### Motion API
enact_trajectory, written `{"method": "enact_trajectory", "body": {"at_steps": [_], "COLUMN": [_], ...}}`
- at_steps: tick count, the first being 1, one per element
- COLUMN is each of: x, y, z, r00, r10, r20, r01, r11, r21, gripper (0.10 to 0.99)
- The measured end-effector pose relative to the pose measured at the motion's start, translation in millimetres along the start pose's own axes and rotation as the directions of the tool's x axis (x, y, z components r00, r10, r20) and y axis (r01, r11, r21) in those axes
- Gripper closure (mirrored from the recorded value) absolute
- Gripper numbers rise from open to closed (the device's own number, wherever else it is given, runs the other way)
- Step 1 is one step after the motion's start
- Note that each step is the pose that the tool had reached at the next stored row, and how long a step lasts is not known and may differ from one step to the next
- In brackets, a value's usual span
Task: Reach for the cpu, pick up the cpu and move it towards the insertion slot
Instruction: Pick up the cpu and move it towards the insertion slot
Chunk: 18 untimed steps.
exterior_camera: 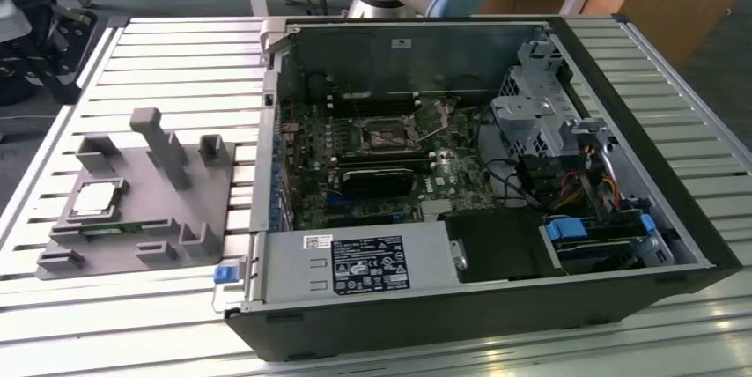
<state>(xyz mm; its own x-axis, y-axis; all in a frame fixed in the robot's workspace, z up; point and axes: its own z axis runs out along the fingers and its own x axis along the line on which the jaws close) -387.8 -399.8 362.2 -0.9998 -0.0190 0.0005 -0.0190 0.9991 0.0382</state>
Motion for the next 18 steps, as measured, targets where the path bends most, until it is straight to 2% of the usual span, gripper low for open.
{"method": "enact_trajectory", "body": {"at_steps": [18], "x": [16.1], "y": [0.3], "z": [0.6], "r00": [1.0], "r10": [0.0], "r20": [0.0], "r01": [0.0], "r11": [1.0], "r21": [0.0], "gripper": [0.98]}}
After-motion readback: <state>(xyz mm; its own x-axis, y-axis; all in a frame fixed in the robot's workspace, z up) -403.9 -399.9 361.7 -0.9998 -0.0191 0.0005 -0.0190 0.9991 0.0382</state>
